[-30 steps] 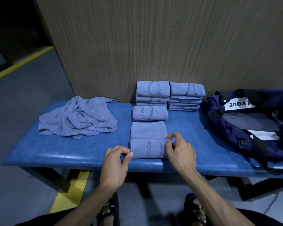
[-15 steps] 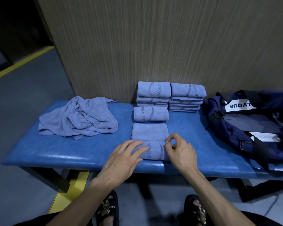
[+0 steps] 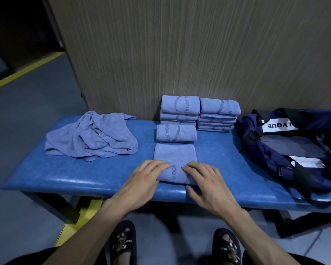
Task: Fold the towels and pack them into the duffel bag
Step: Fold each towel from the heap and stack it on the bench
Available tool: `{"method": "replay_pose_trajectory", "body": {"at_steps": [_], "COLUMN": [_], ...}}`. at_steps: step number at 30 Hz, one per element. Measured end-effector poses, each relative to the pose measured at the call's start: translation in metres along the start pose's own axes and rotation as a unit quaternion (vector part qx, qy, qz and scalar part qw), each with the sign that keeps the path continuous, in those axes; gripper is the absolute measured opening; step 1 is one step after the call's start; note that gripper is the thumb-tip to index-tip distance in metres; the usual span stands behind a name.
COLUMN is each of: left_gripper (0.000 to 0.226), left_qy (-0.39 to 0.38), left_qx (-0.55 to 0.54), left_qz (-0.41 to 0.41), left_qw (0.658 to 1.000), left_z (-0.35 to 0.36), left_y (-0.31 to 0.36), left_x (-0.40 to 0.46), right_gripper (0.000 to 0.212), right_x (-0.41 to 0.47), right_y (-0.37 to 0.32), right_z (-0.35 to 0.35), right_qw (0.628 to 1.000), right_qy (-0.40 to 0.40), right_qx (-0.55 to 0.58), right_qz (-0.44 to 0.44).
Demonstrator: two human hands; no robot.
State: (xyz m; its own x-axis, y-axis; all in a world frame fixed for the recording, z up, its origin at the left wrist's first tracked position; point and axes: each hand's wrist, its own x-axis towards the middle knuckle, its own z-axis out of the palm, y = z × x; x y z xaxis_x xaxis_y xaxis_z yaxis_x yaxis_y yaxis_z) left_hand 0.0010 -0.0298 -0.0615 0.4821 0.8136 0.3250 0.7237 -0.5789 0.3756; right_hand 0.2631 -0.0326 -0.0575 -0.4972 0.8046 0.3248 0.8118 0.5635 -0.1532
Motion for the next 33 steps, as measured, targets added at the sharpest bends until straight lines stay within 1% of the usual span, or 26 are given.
{"method": "replay_pose_trajectory", "body": {"at_steps": [3,6,9,11,13,14,16,18,22,24,25,26,28,29,31,32,33], "left_gripper": [0.040,0.027,0.028,0.026,0.024,0.023,0.029,0.036,0.042,0.049,0.043,0.030,0.012,0.009,0.021,0.022,0.019], "left_qy": [-0.003,-0.043,-0.058,-0.060,-0.039,-0.028,-0.015,-0.015,-0.036,-0.019,-0.006,0.004,0.013,0.002,-0.036,-0.051,-0.056], "left_qx": [-0.149,-0.224,-0.231,-0.218,-0.206,-0.210,-0.225,-0.233,-0.272,-0.283,-0.283,-0.277,-0.223,-0.185,-0.112,-0.079,-0.053], "left_qz": [-0.064,-0.127,-0.153,-0.140,-0.130,-0.139,-0.163,-0.175,-0.193,-0.202,-0.208,-0.212,-0.204,-0.190,-0.169,-0.165,-0.168], "left_qw": [0.987,0.965,0.959,0.964,0.969,0.967,0.960,0.956,0.942,0.937,0.936,0.937,0.953,0.964,0.979,0.982,0.983], "left_z": [-0.011,-0.017,-0.022,-0.023,-0.022,-0.022,-0.021,-0.019,-0.021,-0.021,-0.021,-0.021,-0.021,-0.020,-0.015,-0.012,-0.011], "left_y": [0.004,0.003,0.000,0.000,0.001,0.001,0.001,-0.001,-0.003,-0.010,-0.014,-0.019,-0.028,-0.031,-0.034,-0.035,-0.033], "left_x": [0.000,-0.002,-0.006,-0.008,-0.010,-0.011,-0.010,-0.009,-0.001,0.009,0.016,0.023,0.036,0.042,0.051,0.054,0.057], "right_gripper": [0.058,0.053,0.042,0.038,0.032,0.029,0.026,0.022,0.019,0.019,0.020,0.022,0.025,0.026,0.026,0.027,0.028], "right_x": [0.004,0.004,0.005,0.007,0.008,0.008,0.010,0.012,0.015,0.015,0.015,0.014,0.013,0.012,0.011,0.011,0.010], "right_y": [0.001,0.002,0.002,0.003,0.005,0.006,0.008,0.010,0.012,0.012,0.011,0.010,0.009,0.009,0.009,0.008,0.008], "right_z": [-0.007,-0.008,-0.011,-0.015,-0.016,-0.016,-0.017,-0.017,-0.017,-0.017,-0.018,-0.018,-0.018,-0.019,-0.020,-0.021,-0.021], "right_qw": [0.999,0.991,0.968,0.951,0.944,0.941,0.935,0.928,0.916,0.920,0.924,0.929,0.938,0.941,0.945,0.947,0.949], "right_qy": [0.007,0.001,-0.015,-0.027,-0.042,-0.051,-0.067,-0.078,-0.084,-0.084,-0.084,-0.083,-0.078,-0.076,-0.073,-0.072,-0.071], "right_qx": [0.034,0.126,0.238,0.286,0.303,0.308,0.315,0.327,0.351,0.343,0.334,0.325,0.309,0.303,0.294,0.290,0.287], "right_qz": [0.015,0.036,0.081,0.112,0.126,0.133,0.150,0.162,0.175,0.171,0.166,0.159,0.137,0.130,0.120,0.114,0.110]}}
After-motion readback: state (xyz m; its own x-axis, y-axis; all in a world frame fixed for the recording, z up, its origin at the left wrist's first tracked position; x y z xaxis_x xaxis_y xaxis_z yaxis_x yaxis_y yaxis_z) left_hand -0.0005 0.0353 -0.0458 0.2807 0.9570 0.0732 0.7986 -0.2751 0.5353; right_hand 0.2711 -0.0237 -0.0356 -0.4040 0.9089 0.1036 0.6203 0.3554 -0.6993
